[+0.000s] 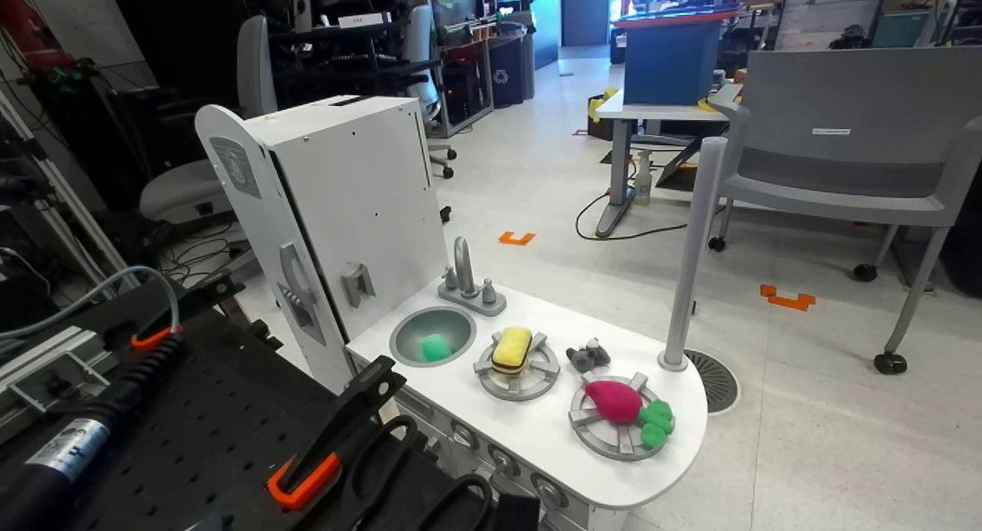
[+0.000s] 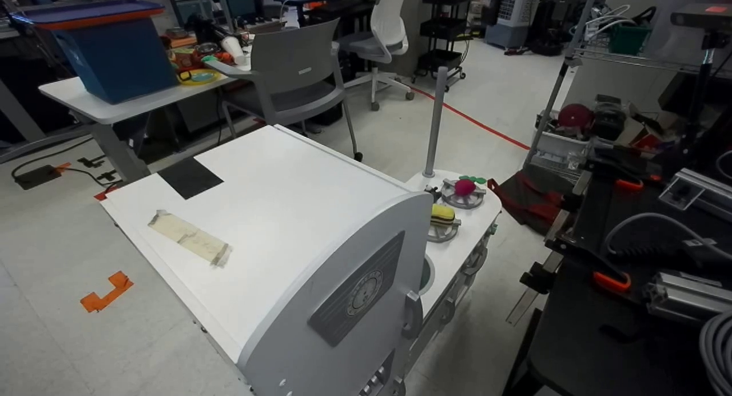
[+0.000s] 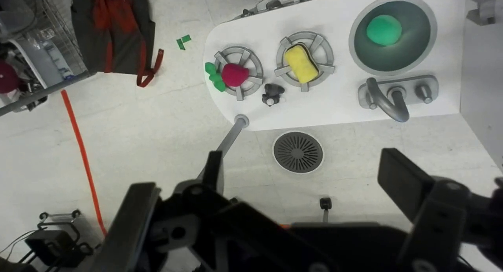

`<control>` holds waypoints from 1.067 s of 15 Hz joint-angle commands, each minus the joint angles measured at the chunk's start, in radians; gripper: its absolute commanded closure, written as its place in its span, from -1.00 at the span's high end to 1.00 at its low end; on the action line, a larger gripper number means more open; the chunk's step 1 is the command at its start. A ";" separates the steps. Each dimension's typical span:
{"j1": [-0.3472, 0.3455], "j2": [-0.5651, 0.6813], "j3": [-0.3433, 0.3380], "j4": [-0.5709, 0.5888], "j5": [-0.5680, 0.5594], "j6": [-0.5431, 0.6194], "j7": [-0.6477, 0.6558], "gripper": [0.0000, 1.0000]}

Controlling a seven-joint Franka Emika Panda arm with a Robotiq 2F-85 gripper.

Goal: Move the grey faucet to the center of the sink

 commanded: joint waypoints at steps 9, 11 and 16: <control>0.122 0.621 -0.197 0.359 0.305 0.156 -0.329 1.00; 0.131 0.706 -0.207 0.409 0.352 0.214 -0.368 1.00; 0.170 0.897 -0.255 0.529 0.364 0.342 -0.414 1.00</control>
